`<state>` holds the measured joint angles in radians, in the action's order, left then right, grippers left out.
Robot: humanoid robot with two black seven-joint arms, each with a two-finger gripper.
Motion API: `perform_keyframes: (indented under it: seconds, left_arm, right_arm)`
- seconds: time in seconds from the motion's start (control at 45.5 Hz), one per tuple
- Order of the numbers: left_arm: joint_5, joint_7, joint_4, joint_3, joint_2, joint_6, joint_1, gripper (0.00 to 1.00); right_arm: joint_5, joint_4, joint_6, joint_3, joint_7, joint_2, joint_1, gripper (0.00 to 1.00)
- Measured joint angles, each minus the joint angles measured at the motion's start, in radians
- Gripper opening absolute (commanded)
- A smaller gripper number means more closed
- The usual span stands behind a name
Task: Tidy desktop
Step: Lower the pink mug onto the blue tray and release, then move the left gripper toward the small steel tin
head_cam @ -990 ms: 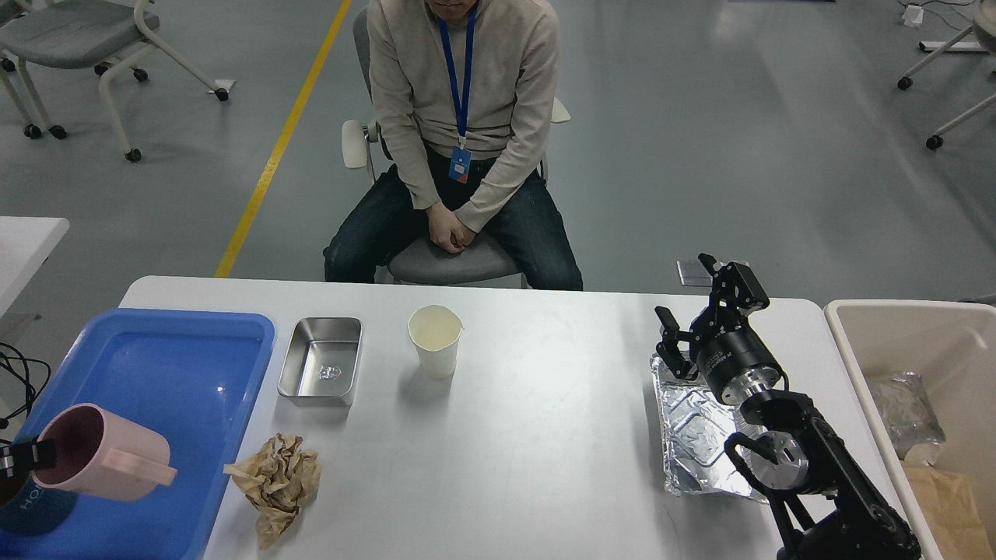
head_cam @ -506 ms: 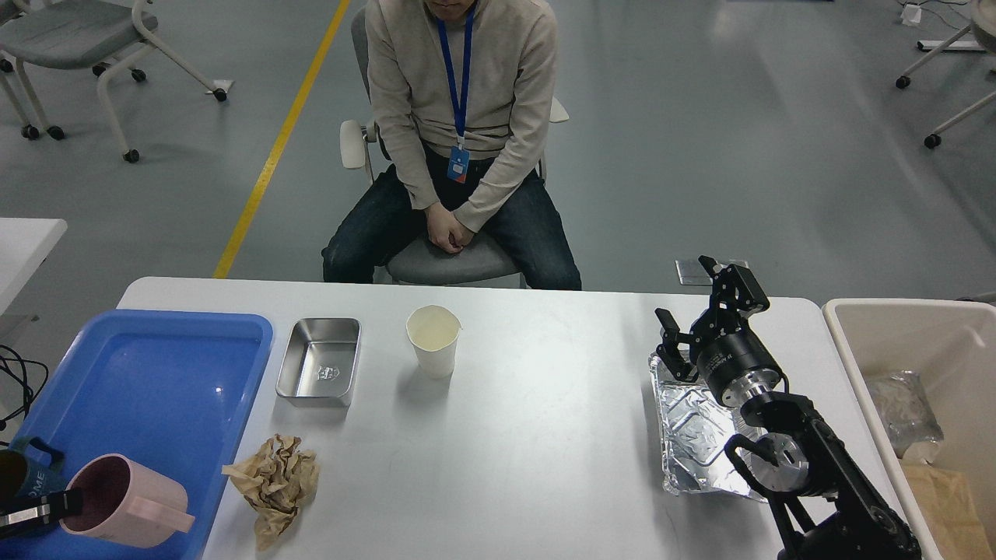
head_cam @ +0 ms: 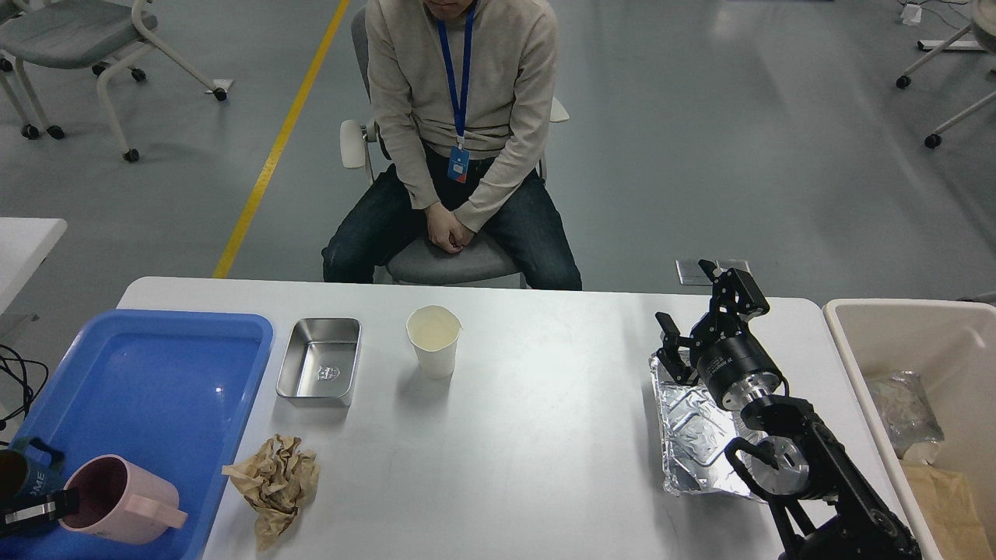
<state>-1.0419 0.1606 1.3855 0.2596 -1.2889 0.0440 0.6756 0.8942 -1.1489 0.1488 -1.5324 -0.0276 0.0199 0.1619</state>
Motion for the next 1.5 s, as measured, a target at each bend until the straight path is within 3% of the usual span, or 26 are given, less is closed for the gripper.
perform_keyframes:
  seconds: [0.374, 0.44, 0.55, 0.77, 1.078, 1.496]
  left_arm:
    - [0.021, -0.007, -0.053, -0.002, 0.048, 0.002, -0.002, 0.04]
    - [0.022, -0.007, -0.055, -0.002, 0.052, 0.002, -0.002, 0.18]
    - [0.046, -0.008, -0.054, -0.001, 0.055, 0.002, -0.002, 0.58]
    - [0.072, -0.002, -0.046, -0.004, 0.052, 0.002, 0.002, 0.79]
    - [0.070, 0.008, 0.038, -0.019, -0.023, -0.006, 0.021, 0.82]
    - [0.066, 0.033, 0.102, -0.193, -0.062, -0.012, 0.150, 0.83]
  right_arm:
    - [0.000, 0.000, 0.000, 0.000, 0.000, 0.000, -0.001, 1.00]
    - [0.000, 0.000, 0.000, 0.000, 0.000, 0.000, -0.001, 1.00]
    - [0.000, 0.000, 0.000, 0.000, 0.000, 0.001, -0.001, 1.00]
    - [0.000, 0.000, 0.000, 0.000, 0.000, 0.001, 0.000, 1.00]
    - [0.000, 0.000, 0.000, 0.000, 0.000, 0.000, 0.002, 1.00]
    - [0.000, 0.000, 0.000, 0.000, 0.000, 0.001, 0.004, 1.00]
